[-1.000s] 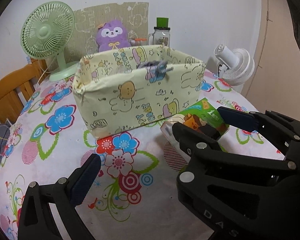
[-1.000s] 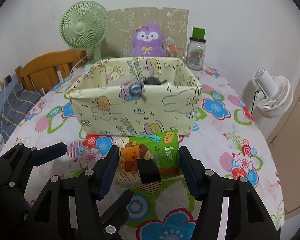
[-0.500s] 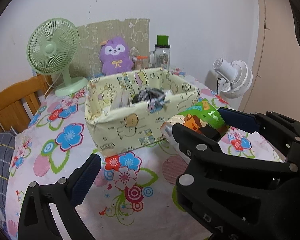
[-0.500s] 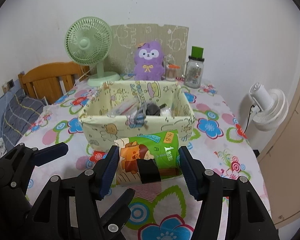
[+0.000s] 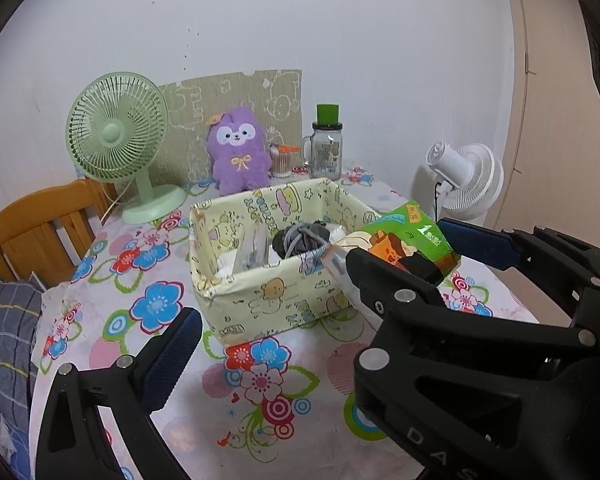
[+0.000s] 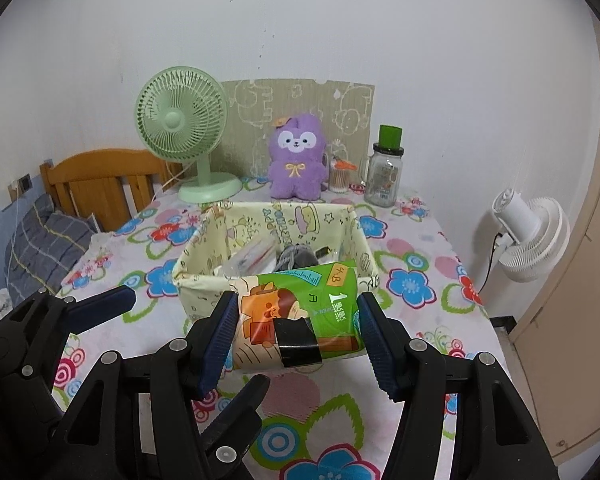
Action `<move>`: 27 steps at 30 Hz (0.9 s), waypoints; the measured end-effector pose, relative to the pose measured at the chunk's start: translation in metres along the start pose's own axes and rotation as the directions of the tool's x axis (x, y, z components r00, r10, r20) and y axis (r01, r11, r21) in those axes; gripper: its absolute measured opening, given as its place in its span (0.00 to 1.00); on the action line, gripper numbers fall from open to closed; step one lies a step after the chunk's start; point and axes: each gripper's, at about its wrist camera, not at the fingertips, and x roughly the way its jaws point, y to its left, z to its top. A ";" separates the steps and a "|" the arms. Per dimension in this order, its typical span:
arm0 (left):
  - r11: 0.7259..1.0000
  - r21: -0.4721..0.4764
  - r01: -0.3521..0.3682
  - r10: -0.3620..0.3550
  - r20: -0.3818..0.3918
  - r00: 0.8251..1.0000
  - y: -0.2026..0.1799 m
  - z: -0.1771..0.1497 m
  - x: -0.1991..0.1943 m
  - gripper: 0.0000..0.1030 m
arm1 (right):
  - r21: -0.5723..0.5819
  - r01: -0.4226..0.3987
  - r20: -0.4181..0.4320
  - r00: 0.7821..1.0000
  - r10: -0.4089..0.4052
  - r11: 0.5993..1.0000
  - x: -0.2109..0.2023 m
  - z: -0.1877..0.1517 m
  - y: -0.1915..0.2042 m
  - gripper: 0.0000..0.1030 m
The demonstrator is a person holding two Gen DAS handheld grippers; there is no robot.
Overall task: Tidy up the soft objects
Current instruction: 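Carry the tissue packet with the right gripper into the box and release it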
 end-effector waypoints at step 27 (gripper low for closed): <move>0.999 -0.006 -0.044 0.044 0.049 0.998 0.023 0.032 0.018 0.99 | 0.001 -0.001 0.043 0.999 0.001 1.000 0.028 0.037 0.006 0.61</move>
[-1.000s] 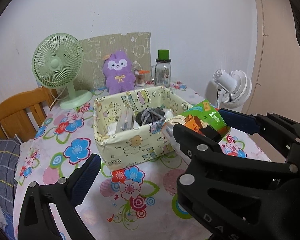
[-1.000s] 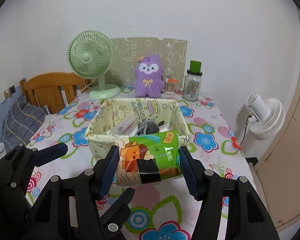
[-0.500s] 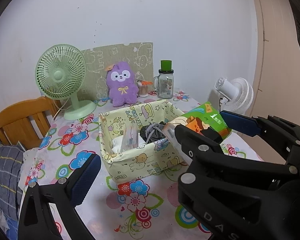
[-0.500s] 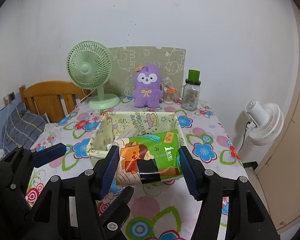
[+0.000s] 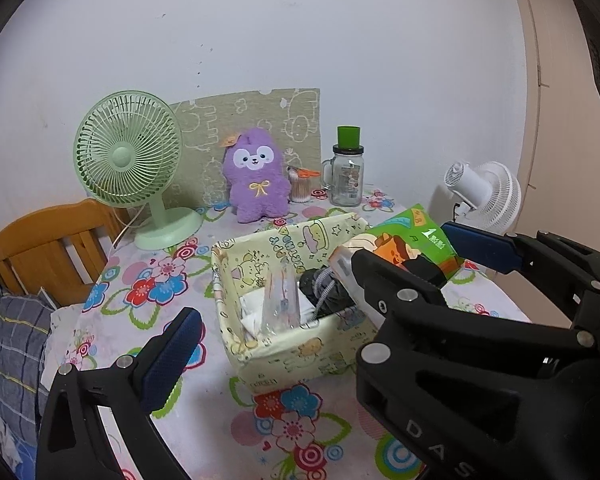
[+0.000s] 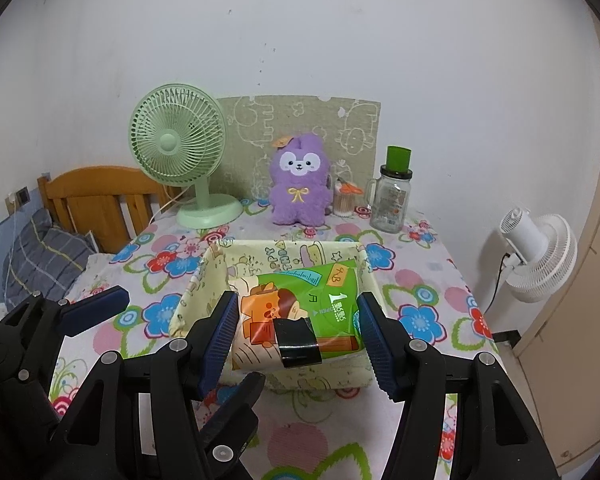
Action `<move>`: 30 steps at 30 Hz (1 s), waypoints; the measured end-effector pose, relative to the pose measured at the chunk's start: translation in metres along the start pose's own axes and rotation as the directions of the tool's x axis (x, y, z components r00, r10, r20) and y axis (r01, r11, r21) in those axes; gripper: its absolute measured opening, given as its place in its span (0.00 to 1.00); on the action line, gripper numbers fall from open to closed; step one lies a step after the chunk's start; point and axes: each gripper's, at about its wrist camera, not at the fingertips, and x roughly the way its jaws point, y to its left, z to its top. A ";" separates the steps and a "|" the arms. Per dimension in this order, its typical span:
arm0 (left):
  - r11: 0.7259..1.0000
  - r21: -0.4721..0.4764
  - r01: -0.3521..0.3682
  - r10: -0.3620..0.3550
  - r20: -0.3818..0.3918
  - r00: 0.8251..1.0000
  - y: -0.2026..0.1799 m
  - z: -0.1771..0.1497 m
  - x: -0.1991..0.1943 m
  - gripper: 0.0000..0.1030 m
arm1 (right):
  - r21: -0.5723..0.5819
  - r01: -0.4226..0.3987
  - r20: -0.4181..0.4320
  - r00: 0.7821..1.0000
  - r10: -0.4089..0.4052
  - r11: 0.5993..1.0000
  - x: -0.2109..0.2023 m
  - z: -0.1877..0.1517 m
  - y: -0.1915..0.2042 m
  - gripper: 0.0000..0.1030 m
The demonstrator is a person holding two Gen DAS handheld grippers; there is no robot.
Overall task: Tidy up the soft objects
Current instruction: 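Carry the tissue packet with the right gripper into the box and release it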
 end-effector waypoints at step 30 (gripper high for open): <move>0.996 -0.089 -0.030 0.026 -0.049 0.998 0.029 0.014 0.057 1.00 | 0.084 -0.059 -0.041 0.997 0.063 0.995 0.065 0.013 -0.015 0.96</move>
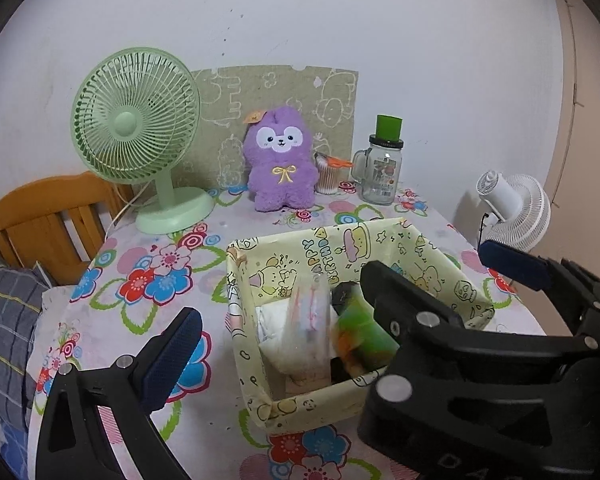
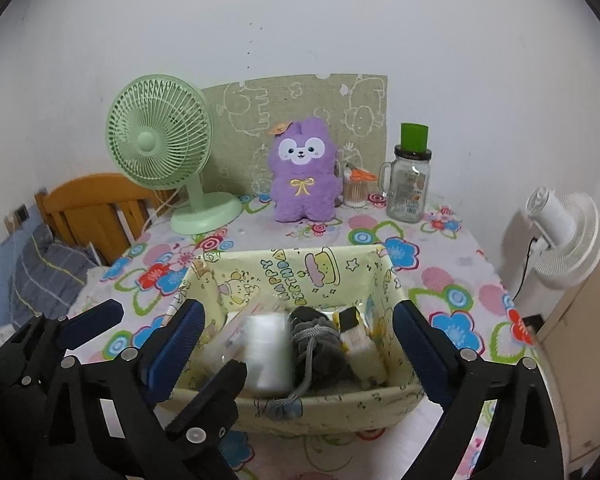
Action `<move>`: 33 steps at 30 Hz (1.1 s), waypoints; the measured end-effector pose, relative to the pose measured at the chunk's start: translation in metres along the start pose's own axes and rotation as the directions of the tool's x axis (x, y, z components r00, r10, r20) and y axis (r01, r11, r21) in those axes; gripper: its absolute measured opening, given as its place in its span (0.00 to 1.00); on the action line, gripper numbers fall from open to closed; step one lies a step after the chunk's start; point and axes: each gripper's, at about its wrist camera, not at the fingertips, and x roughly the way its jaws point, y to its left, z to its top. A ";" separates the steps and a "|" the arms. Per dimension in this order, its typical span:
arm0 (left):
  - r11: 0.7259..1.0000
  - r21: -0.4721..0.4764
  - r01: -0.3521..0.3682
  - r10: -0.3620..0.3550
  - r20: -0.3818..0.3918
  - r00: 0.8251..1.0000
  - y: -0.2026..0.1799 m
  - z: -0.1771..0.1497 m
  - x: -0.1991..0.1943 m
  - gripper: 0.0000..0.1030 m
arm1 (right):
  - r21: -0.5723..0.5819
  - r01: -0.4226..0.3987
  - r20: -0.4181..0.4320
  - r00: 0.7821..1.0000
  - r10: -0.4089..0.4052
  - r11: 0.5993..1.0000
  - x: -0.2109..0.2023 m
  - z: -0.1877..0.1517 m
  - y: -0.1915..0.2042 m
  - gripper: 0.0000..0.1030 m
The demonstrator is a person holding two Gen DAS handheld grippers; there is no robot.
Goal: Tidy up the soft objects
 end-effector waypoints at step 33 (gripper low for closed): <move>1.000 -0.012 -0.019 0.020 0.082 0.996 -0.024 -0.029 -0.099 1.00 | 0.010 0.095 0.108 0.990 -0.096 0.995 -0.131 -0.036 -0.035 1.00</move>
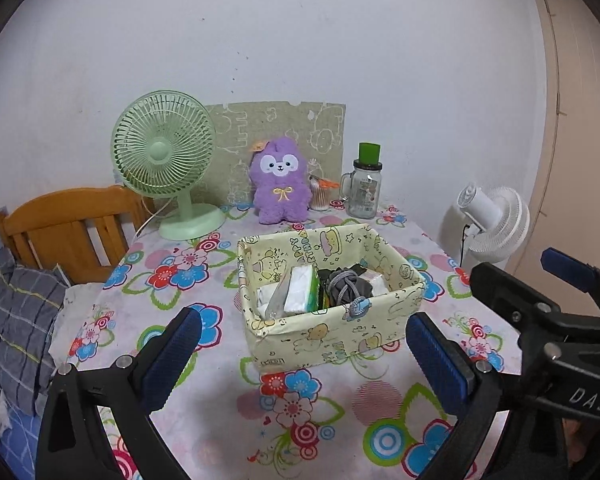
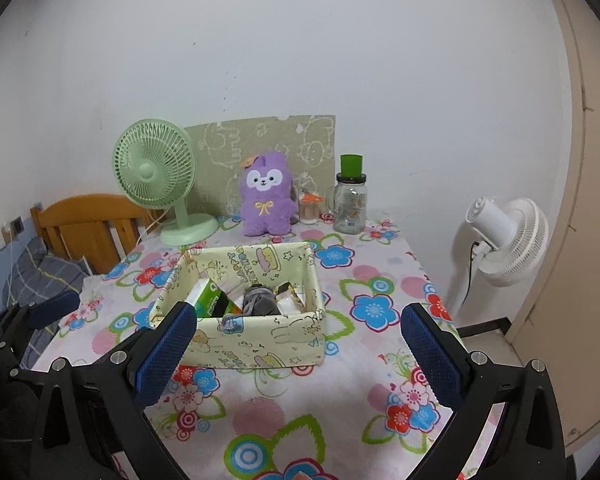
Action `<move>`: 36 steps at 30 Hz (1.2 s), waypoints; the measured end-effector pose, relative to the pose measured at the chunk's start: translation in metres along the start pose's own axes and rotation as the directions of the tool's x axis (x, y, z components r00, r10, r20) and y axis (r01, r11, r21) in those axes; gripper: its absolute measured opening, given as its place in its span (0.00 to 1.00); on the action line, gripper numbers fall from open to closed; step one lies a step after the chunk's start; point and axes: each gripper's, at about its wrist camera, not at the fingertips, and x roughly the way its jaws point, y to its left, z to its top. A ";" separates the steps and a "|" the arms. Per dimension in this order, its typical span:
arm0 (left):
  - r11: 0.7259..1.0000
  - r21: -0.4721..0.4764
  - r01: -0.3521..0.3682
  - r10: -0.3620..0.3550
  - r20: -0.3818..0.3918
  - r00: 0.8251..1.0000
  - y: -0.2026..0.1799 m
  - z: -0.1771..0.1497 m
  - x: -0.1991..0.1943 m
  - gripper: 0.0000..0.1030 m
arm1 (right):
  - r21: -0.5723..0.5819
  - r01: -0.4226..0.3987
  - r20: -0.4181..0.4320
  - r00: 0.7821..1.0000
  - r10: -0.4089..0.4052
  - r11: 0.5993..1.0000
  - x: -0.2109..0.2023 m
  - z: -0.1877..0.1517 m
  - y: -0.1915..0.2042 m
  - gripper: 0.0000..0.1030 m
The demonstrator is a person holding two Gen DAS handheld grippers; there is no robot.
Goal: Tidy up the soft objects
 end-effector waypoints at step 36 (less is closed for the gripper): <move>0.997 -0.066 -0.042 0.047 0.078 0.996 0.012 -0.023 -0.054 1.00 | 0.040 0.085 0.039 0.995 -0.086 0.996 -0.046 -0.027 -0.004 1.00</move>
